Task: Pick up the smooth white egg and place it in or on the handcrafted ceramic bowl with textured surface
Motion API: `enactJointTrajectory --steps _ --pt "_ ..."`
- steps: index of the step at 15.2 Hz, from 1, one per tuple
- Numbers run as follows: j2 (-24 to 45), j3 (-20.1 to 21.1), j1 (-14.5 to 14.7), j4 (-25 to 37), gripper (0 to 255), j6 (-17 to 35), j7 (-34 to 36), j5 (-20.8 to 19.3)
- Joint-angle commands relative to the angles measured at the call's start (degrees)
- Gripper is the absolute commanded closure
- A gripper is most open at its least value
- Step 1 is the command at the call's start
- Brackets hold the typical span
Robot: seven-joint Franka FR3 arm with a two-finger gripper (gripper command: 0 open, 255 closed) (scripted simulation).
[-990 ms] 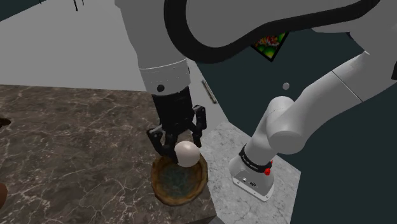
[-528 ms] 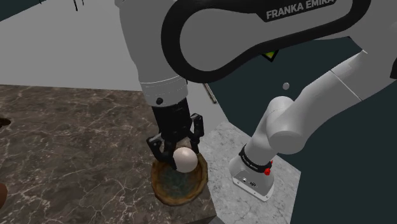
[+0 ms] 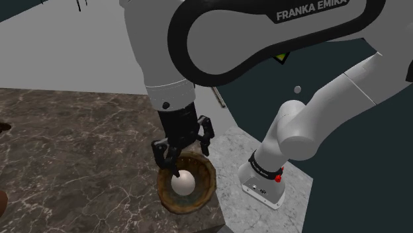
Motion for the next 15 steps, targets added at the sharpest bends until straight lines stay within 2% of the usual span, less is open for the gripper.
enactJointTrajectory --steps 1,3,7,15 --pt "0.0 0.0 0.0 0.0 0 0.0 0.0 0.0" --pt "0.0 0.0 0.0 0.0 0 0.0 0.0 0.0" --pt "1.6 -1.6 -1.3 7.7 0 -6.3 0.9 -2.2" --pt "1.6 -1.6 -1.3 7.7 0 -6.3 0.9 -2.2"
